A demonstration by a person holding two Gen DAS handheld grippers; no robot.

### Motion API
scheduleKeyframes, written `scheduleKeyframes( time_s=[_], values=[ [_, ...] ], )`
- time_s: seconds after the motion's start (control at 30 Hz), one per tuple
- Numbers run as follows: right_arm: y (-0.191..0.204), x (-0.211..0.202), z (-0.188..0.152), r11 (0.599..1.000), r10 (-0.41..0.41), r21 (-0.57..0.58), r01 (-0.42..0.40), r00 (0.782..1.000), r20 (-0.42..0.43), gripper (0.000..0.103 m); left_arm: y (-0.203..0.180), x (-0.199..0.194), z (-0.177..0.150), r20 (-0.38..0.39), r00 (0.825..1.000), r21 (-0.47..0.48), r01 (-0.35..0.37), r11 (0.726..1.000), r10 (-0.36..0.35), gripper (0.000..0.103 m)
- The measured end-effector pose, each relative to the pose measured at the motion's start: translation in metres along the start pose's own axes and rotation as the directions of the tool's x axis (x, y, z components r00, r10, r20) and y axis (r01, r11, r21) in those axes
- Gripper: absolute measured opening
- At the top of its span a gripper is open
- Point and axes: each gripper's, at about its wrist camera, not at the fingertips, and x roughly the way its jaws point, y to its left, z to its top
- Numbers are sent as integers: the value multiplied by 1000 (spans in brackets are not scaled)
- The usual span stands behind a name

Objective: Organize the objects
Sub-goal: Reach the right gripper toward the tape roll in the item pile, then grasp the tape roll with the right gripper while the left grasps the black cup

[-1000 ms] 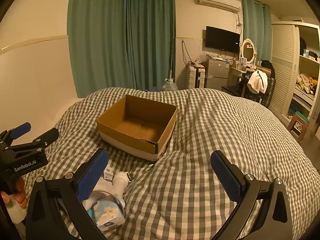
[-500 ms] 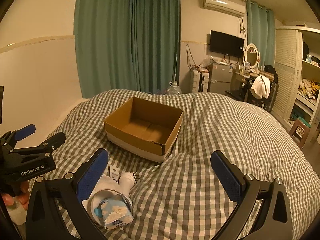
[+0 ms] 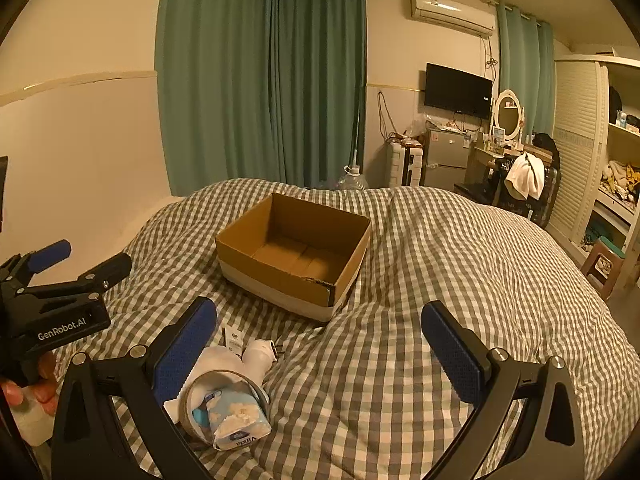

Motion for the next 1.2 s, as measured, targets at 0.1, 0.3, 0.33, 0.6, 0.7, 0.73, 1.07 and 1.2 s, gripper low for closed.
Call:
scheduleKeyframes(
  time_s=[0.1,0.3,0.33,0.6,0.7,0.73,1.07,1.2],
  values=[
    [2,-1,-1,1000,3,-5,-3,1000,-4,103,1,2,0,-13,1000,-2,2,1000,-2,103],
    [11,0,-3,1000,9,-27,-9,1000,-6,103,2,5,-5,-23,1000,5,15,1000,-15,103],
    [12,1,-3,1000,11,-28,-11,1000,-9,103,1,6,-5,-28,1000,8,15,1000,-15,103],
    [20,-18,2,998,12,-69,-9,999,44,103,-2,4,-6,-48,998,25,42,999,-41,103],
    [23,-19,0,996,39,-75,-38,999,19,103,2,3,-9,-79,995,25,64,998,-62,103],
    [23,-18,-2,996,50,-76,-50,999,6,103,3,3,-11,-85,994,23,65,998,-63,103],
    [48,32,-49,974,178,-94,-207,951,-253,103,28,16,-49,-214,975,2,53,999,-51,103],
    [54,51,-67,974,172,-90,-209,934,-313,97,29,22,-64,-262,963,17,75,997,-68,103]
  ],
)
